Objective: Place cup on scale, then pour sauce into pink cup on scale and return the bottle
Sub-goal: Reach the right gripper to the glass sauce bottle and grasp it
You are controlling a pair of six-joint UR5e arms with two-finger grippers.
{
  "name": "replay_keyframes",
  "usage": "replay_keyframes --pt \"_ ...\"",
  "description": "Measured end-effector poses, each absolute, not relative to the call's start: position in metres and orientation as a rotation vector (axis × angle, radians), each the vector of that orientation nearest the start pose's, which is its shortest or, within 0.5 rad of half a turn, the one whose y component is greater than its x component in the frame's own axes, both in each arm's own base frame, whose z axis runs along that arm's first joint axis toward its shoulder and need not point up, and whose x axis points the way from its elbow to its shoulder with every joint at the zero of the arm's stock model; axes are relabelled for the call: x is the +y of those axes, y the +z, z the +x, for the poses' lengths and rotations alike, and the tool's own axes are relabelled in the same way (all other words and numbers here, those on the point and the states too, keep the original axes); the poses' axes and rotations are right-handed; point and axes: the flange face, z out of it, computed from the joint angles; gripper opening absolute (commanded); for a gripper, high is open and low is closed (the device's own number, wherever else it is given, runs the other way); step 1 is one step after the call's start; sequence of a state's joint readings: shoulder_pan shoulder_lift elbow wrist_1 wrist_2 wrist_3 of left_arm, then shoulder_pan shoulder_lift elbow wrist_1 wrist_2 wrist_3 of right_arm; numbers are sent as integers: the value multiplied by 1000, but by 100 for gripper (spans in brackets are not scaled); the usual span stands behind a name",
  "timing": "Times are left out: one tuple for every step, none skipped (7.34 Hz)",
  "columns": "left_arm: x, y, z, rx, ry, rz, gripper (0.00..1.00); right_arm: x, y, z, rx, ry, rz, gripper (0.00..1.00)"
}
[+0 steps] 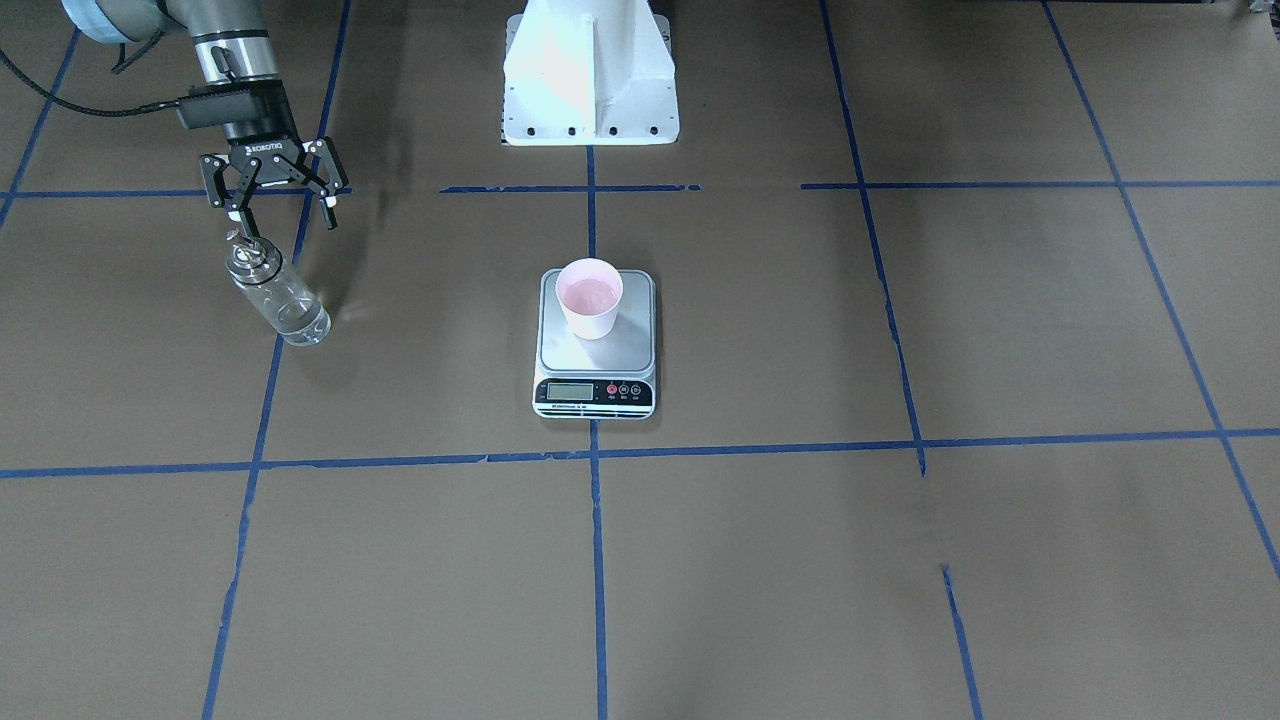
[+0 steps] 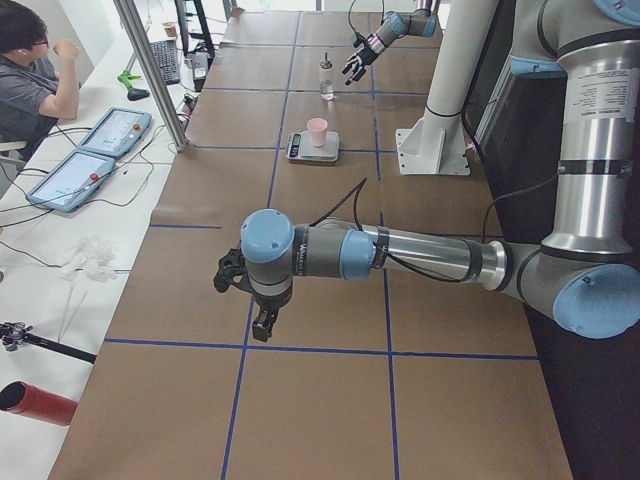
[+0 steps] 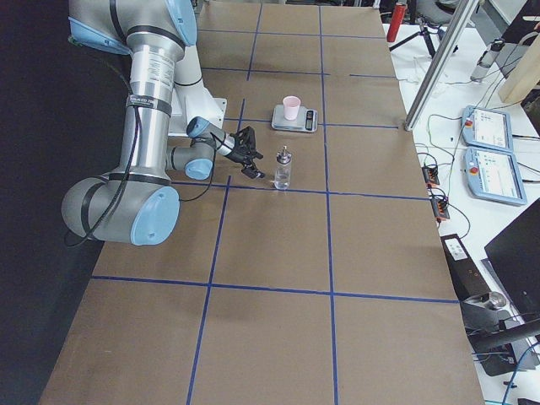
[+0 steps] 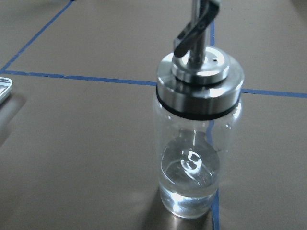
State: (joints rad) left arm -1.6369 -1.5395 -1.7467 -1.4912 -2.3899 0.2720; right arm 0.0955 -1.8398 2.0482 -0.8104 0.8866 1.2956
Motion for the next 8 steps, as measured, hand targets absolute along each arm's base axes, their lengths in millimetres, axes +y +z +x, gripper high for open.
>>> replay_keyframes --pt "-470 592 -92 798 221 199 100 -235 456 -373 -787 155 811 100" --pt "-469 592 -91 798 221 199 100 -239 458 -372 -789 137 845 100" --pt "-468 592 -91 798 222 200 100 -246 460 -369 -791 121 880 100" --pt "-468 592 -91 798 223 201 100 -257 461 -368 -781 118 910 100" --pt "-468 592 -91 798 223 201 100 -270 461 -369 -764 116 937 100" --pt "-468 592 -91 798 224 202 100 -281 462 -368 -746 117 955 100" --pt "-468 592 -91 798 224 202 100 -289 464 -366 -731 122 963 100" --pt "-468 592 -91 798 224 203 100 -297 465 -367 -719 129 970 100"
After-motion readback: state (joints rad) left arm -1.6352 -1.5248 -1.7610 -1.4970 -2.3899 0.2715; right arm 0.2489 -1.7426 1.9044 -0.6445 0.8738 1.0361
